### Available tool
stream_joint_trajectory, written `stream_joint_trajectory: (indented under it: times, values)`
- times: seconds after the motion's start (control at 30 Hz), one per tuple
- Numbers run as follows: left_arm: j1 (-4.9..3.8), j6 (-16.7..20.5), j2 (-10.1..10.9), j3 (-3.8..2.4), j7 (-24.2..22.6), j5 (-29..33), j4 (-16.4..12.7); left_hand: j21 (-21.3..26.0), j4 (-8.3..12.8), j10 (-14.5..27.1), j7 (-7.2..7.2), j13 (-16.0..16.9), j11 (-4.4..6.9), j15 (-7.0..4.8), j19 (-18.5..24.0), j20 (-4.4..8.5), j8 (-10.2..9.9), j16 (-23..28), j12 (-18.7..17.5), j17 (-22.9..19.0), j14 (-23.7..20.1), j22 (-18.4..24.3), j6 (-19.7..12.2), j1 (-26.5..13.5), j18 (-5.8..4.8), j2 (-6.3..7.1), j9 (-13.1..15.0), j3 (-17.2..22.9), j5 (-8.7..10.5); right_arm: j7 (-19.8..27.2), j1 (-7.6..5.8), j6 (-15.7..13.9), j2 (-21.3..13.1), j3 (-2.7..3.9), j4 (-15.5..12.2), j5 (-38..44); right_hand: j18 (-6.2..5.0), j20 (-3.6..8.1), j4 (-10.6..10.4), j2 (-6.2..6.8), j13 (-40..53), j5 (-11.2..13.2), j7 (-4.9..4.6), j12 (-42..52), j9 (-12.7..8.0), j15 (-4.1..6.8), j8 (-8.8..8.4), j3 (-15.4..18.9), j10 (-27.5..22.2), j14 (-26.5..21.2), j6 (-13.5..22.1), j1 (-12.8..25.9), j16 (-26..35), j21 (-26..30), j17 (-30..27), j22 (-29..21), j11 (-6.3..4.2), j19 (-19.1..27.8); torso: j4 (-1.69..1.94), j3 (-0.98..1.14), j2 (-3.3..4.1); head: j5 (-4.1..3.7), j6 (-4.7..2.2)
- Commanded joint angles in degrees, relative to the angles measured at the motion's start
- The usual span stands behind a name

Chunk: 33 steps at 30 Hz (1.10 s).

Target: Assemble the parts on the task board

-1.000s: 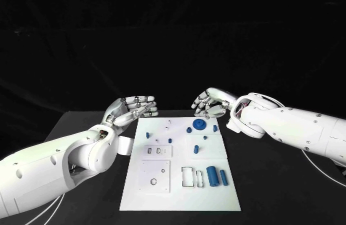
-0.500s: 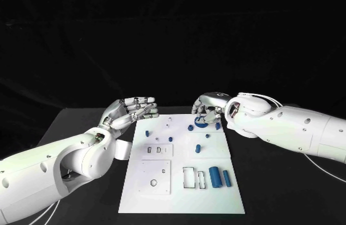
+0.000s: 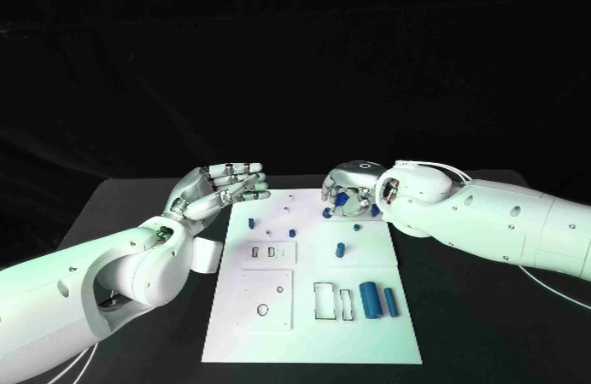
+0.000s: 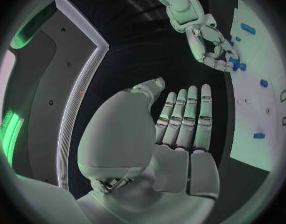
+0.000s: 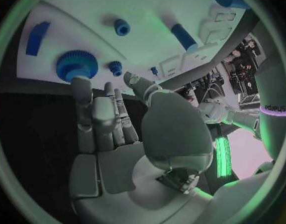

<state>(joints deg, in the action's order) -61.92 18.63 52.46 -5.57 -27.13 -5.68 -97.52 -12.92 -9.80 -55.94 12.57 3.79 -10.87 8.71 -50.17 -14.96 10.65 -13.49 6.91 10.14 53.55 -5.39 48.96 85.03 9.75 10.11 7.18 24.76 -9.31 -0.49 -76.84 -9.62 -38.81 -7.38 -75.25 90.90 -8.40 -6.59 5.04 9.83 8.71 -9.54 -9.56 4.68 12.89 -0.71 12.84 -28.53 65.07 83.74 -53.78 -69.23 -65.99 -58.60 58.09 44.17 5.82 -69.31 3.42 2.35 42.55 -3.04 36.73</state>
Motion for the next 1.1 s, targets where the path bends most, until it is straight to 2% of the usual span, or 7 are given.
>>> stream_joint_trajectory:
  times: [0.03, 0.23, 0.47, 0.6, 1.1]
  values:
    - [-0.1, -1.08, -0.11, -0.12, -0.19, 0.42, -0.24, -0.24, 0.07, -0.34, 1.65, -0.09, -0.25, 0.05, -0.49, -0.07, 0.16, -0.16, -0.23, 0.09, 0.5, 0.05, 0.39, -0.75, 0.8, 0.04, 0.04, 0.33, 0.34, -0.88, 0.1, 2.6, 0.16, 0.01, -0.28, 2.44, 0.69, -0.06, -0.29, 0.59, 0.1, -0.29, -0.01, 0.35, 0.12, -0.13, -0.1, 0.0, -0.54, 1.51, 0.32, 0.02, -1.71, -1.57, 1.65, 2.05, -0.04, -0.69, 0.08, 0.06, 0.34, 0.04, -0.03]
    - [-0.11, -1.24, -0.2, -0.24, -0.16, 0.48, -0.2, -0.24, 0.1, -0.37, 1.7, -0.08, -0.26, 0.06, -0.52, -0.06, 0.16, -0.14, -0.27, 0.12, 0.52, 0.06, 0.44, -0.77, 0.8, -0.04, 0.04, 0.46, 0.31, -2.15, 0.26, 2.57, 0.73, 0.01, -0.26, 3.94, 0.78, -0.19, -0.62, 0.81, 0.08, -0.15, 0.0, 0.07, 0.3, -0.28, -0.08, 0.16, -1.53, 1.38, 0.45, 0.26, -3.14, -2.56, 2.68, 3.27, 0.1, -0.62, 0.04, 0.17, 0.53, 0.09, -0.13]
    - [-0.14, -1.33, -0.08, -0.28, -0.07, 0.53, -0.12, -0.24, 0.1, -0.37, 1.7, -0.08, -0.26, 0.06, -0.52, -0.06, 0.16, -0.14, -0.27, 0.12, 0.52, 0.06, 0.44, -0.77, 0.8, -0.04, 0.04, 0.46, 0.31, -3.56, 0.32, 2.09, 1.09, 0.0, -0.3, 5.32, 0.91, -0.25, -0.9, 0.28, 0.09, -0.2, -0.01, 0.12, 0.53, -0.31, 0.23, -0.12, -1.74, 1.4, -0.08, 0.12, -4.11, -3.47, 3.53, 4.51, 0.12, -0.88, 0.17, 0.16, 0.75, 0.09, -0.21]
    - [-0.16, -1.41, 0.04, -0.29, -0.01, 0.55, -0.14, -0.24, 0.1, -0.37, 1.7, -0.08, -0.26, 0.06, -0.52, -0.06, 0.16, -0.14, -0.27, 0.12, 0.52, 0.06, 0.44, -0.77, 0.8, -0.04, 0.04, 0.46, 0.31, -3.92, 0.33, 1.9, 1.16, 0.0, -0.32, 5.76, 1.03, -0.28, -1.02, 0.16, 0.14, -0.34, -0.06, 0.26, 0.62, -0.33, 0.34, -0.23, -1.6, 1.41, -0.28, 0.13, -4.46, -4.08, 3.82, 5.36, 0.14, -1.16, 0.07, 0.25, 0.89, 0.19, -0.25]
    - [-0.2, -1.75, 0.04, -0.29, 0.17, 0.89, -0.06, -0.25, 0.16, -0.47, 1.7, -0.07, -0.27, 0.06, -0.56, -0.04, 0.17, -0.12, -0.34, 0.19, 0.57, 0.09, 0.53, -0.83, 0.79, -0.15, 0.05, 0.69, 0.3, -3.42, 0.77, 1.63, 1.81, -0.02, 0.33, 6.07, 1.11, -0.3, -1.28, -0.73, 0.3, -0.41, -0.04, 0.96, 1.07, -0.27, 0.94, -1.55, -0.58, 1.15, -1.45, -0.58, -5.17, -5.11, 4.02, 6.7, 0.01, -1.14, 0.04, 0.33, 1.12, 0.53, 0.15]
